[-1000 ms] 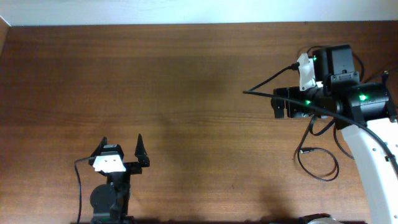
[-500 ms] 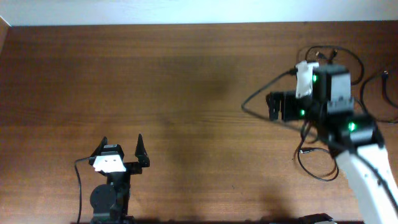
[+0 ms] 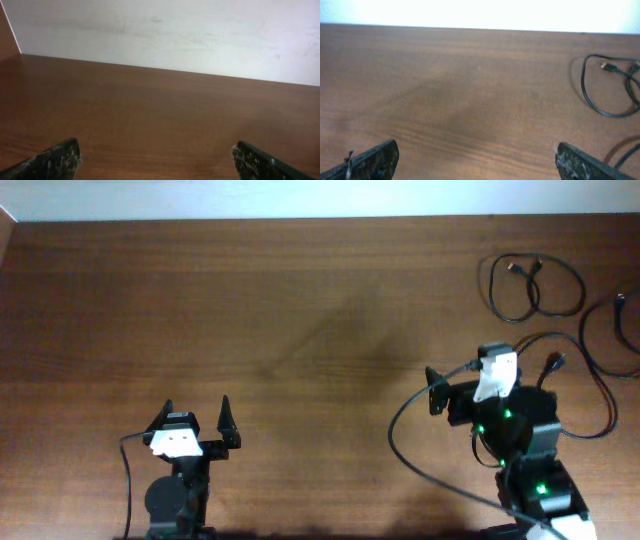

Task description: Untangle cables

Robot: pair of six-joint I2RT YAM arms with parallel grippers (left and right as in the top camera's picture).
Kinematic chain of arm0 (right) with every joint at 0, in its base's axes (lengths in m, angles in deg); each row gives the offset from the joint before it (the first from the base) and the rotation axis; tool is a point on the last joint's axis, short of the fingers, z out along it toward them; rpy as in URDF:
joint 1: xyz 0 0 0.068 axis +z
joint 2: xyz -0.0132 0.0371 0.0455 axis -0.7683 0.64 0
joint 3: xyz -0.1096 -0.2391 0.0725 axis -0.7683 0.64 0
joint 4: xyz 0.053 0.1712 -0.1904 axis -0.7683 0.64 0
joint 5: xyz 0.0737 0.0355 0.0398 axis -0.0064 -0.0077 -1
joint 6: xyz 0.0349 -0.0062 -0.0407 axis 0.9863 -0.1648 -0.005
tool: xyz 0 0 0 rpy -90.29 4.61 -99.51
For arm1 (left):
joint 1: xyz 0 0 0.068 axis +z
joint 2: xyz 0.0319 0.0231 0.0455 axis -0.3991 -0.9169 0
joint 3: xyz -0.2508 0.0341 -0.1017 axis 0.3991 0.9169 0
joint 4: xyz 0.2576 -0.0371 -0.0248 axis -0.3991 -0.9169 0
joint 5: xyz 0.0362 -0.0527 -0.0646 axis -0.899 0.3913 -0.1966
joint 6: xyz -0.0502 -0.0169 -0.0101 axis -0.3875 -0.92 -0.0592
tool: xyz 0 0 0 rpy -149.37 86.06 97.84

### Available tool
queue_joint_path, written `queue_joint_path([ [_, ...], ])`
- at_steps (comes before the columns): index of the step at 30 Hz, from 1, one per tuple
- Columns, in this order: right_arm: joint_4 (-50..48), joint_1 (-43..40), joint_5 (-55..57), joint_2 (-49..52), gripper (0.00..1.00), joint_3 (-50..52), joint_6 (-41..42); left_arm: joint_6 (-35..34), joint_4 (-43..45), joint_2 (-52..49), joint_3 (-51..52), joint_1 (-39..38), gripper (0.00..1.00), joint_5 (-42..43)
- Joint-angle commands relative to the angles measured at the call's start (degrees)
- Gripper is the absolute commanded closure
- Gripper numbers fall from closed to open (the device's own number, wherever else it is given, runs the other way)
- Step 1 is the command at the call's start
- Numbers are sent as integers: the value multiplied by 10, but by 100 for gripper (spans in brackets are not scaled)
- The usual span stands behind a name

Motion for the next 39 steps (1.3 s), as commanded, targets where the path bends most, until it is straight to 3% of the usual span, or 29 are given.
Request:
queue_joint_path([
  [1,-42,3,-5,-59,1,59,-4,9,-4,5,1,3,1,9],
  [9,-121,3,-6,-143,1,152,-4,9,-4,5,1,3,1,9],
  [21,-123,3,-5,-293,1,257,-4,9,-4,5,1,3,1,9],
  [30,-57,3,40,-424,1,263,-5,9,-4,5,1,3,1,9],
  [39,-26,-23,70,-422,1,263,-17,9,-4,5,1,3,1,9],
])
